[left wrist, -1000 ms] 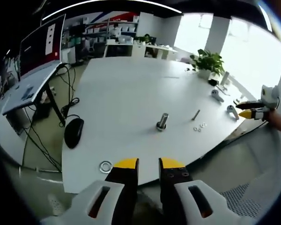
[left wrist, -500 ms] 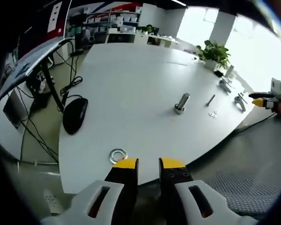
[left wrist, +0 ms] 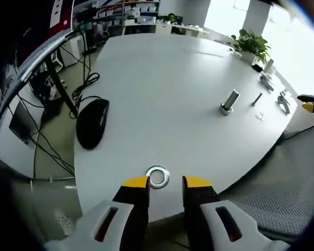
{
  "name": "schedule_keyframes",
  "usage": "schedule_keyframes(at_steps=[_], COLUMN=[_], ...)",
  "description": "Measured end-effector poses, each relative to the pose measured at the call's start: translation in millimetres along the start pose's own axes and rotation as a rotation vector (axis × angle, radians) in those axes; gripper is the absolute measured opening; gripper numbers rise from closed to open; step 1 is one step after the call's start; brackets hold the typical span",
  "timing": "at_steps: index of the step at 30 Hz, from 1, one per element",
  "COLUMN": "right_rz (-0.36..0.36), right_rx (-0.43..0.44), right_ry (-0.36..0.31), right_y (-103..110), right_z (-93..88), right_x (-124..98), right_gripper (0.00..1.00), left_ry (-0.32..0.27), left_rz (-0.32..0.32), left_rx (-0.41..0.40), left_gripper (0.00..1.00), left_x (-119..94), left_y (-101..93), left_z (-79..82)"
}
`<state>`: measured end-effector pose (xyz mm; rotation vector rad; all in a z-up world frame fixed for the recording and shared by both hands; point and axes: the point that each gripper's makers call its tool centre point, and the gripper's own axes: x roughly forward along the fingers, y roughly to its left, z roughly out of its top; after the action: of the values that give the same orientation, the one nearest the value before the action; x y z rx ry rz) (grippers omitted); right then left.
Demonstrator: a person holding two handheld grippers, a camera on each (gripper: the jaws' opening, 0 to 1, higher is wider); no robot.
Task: Place the washer onto the threaded stud by aligning its center hole with the stud, sliding it down to the base, and recovering from edge contact or off-axis alignment until the washer reaches the visible bottom stop.
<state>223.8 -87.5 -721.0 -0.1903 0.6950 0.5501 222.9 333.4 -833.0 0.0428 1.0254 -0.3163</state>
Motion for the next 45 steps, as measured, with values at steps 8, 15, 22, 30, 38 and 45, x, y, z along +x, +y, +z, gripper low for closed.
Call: schedule_keyframes(at_steps=[8, 15, 22, 30, 38, 45], right_rz=[-0.024, -0.025, -0.038, -0.043, -0.055, -0.061], right_rx=[0.001, -0.008, -0.014, -0.016, -0.011, -0.012], right_ry=[-0.024, -0.022, -0.001, 0.005, 0.005, 0.004], right_y=[-4, -4, -6, -8, -10, -11], right_z=[3.6, 3.1, -0.6, -0.9, -1.2, -1.2], right_x=[-3, -3, -2, -1, -3, -3], right_gripper=[0.39, 0.39, 0.38, 0.38, 0.38, 0.38], left_ry=[0.093, 0.135, 0.173, 0.310, 0.398, 0.428], left_rz=[-0.003, 0.024, 0.026, -0.014, -0.036, -0.066], left_rx=[0.027, 0.050, 0.196, 0.294, 0.373, 0.439], left_gripper=[0.28, 0.27, 0.22, 0.22, 0.22, 0.27], left_x=[17, 25, 32, 37, 37, 36], left_y=[2.5, 4.9, 7.8, 9.0, 9.0, 4.9], left_z=[-10.7, -16.2, -9.6, -8.0, -10.8, -14.8])
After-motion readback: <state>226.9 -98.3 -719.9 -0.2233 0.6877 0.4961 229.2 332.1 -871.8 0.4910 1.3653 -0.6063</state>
